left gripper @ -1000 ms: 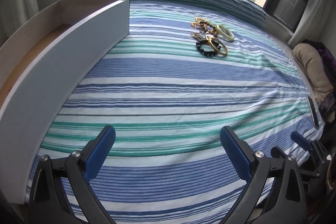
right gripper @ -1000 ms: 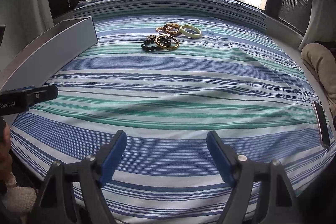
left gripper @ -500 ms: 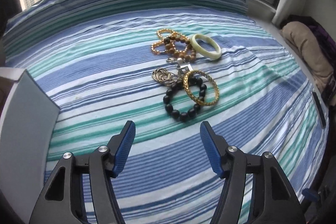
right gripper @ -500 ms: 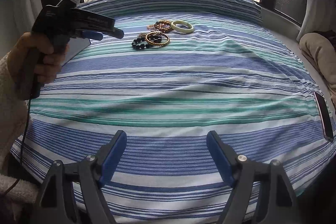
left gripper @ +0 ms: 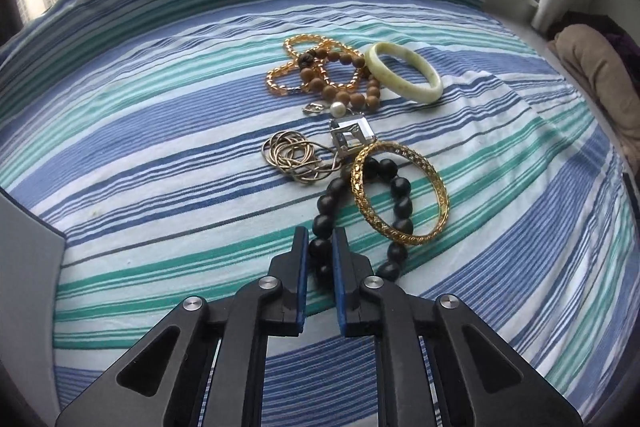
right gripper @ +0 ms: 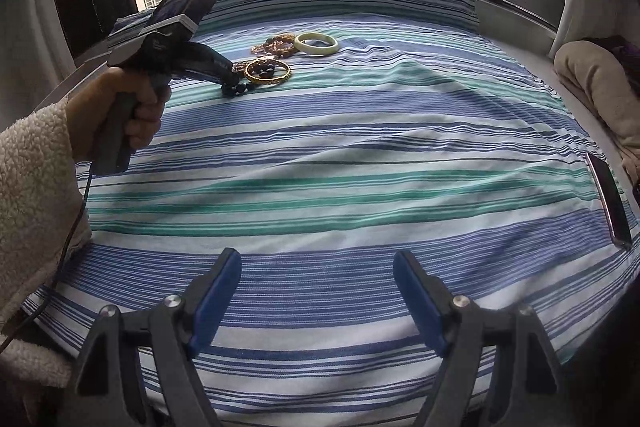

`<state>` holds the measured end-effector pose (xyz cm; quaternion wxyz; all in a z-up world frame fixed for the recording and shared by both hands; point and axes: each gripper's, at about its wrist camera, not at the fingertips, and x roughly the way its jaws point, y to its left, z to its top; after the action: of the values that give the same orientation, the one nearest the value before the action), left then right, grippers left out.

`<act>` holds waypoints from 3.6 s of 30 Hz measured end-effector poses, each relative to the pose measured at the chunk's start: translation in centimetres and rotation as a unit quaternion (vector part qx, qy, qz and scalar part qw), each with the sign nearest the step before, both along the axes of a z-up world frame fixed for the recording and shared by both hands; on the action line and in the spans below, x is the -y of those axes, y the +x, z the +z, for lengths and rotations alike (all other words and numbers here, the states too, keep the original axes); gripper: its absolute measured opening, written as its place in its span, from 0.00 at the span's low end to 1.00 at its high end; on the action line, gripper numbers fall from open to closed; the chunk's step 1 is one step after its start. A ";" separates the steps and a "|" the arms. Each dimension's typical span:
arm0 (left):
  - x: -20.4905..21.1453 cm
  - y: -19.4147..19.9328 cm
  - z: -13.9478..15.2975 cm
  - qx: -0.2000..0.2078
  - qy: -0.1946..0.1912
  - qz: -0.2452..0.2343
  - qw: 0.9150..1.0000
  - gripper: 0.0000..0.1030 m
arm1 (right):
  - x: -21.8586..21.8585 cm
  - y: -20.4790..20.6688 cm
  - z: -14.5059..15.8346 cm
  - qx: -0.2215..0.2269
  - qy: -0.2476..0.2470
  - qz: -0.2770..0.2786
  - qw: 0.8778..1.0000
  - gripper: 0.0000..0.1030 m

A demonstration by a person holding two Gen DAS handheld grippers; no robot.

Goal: Organize jewelry
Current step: 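Lift the black bead bracelet with the left gripper while the right gripper grasps the gold bangle, then carry the black bracelet and gold bangle into the white box and release both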

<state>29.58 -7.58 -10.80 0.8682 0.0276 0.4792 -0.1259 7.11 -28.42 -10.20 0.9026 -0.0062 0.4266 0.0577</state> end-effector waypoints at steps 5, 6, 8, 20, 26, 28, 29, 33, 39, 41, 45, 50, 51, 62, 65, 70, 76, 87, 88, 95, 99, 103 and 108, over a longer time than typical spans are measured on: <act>-2.7 -5.1 1.3 -0.004 -0.040 0.009 0.999 0.09 | 0.1 -0.1 0.4 0.007 0.001 0.000 1.000 0.78; -3.4 -6.4 1.5 -0.005 -0.043 0.011 0.999 0.09 | 0.0 -0.1 0.4 0.007 0.001 0.001 1.000 0.78; -5.1 -9.3 1.8 -0.007 -0.051 0.017 0.999 0.09 | -0.1 -0.2 0.4 0.007 -0.001 0.003 1.000 0.78; -13.7 -18.5 -0.1 -0.045 -0.051 0.102 0.992 0.15 | -3.7 0.2 0.4 -0.019 0.017 0.047 0.999 0.78; -12.7 -19.1 -0.1 -0.025 -0.015 0.091 0.995 0.54 | -5.3 0.6 0.6 -0.041 0.052 0.073 0.995 0.78; -12.8 -19.3 -0.3 -0.025 -0.007 0.091 0.995 0.54 | -5.1 0.8 0.7 -0.044 0.056 0.072 0.995 0.78; -12.8 -19.4 -0.3 -0.024 -0.007 0.093 0.995 0.54 | -4.9 1.0 0.7 -0.048 0.058 0.069 0.995 0.78; -12.8 -19.4 -0.3 -0.024 -0.002 0.098 0.995 0.54 | -4.3 1.4 0.8 -0.052 0.060 0.057 0.995 0.78; -11.0 -19.5 -0.2 -0.022 0.035 0.070 0.997 0.29 | -4.5 2.6 1.7 -0.046 0.062 0.082 0.994 0.78; -10.7 -19.5 -0.1 -0.023 0.034 0.065 0.997 0.12 | -4.3 4.4 2.6 -0.046 0.080 0.103 0.990 0.78; -10.8 -19.5 0.0 -0.027 0.015 0.072 0.997 0.09 | -5.1 10.3 3.9 -0.052 0.074 0.139 0.986 0.78; -12.4 -19.4 0.0 -0.050 -0.048 0.100 0.993 0.09 | -9.9 18.8 1.4 -0.142 0.065 0.199 0.967 0.39; -12.6 -19.5 0.0 -0.052 -0.053 0.105 0.992 0.09 | -10.9 20.1 0.8 -0.151 0.056 0.206 0.965 0.39; -13.5 -20.7 1.5 -0.032 -0.076 0.116 0.990 0.09 | -15.0 22.9 -1.4 -0.158 -0.033 0.214 0.963 0.05; -13.5 -21.6 3.8 -0.006 -0.089 0.106 0.990 0.09 | -13.4 21.3 1.0 -0.139 0.005 0.211 0.967 0.05; -13.7 -23.5 7.7 0.036 -0.098 0.097 0.990 0.09 | -11.4 16.9 5.2 -0.108 0.061 0.220 0.968 0.05; -15.3 -25.5 12.2 0.073 -0.110 0.106 0.985 0.09 | -11.5 13.5 8.0 -0.090 0.090 0.239 0.963 0.05; -26.8 -28.1 20.5 0.130 -0.100 0.208 0.964 0.09 | -22.0 11.4 14.1 -0.024 0.100 0.342 0.934 0.05; -28.2 -28.1 20.6 0.130 -0.097 0.221 0.962 0.09 | -23.3 11.4 14.7 -0.017 0.099 0.352 0.930 0.05; -36.3 -25.2 17.3 0.093 -0.094 0.301 0.945 0.09 | -33.3 12.1 16.8 0.012 0.079 0.416 0.906 0.05; -38.7 -23.2 13.6 0.058 -0.093 0.326 0.939 0.09 | -38.2 14.2 15.3 0.011 0.035 0.429 0.903 0.05; -39.1 -22.2 10.3 0.028 -0.091 0.334 0.938 0.09 | -41.7 16.9 12.2 -0.018 -0.009 0.429 0.903 0.05; -38.8 -20.8 7.2 0.001 -0.080 0.334 0.939 0.10 | -43.9 19.5 8.2 -0.042 -0.048 0.419 0.906 0.05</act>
<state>8.78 31.21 -3.61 0.8601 -0.2028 0.4487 0.1332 26.64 15.51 -2.02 0.7750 -0.2249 0.4246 0.4105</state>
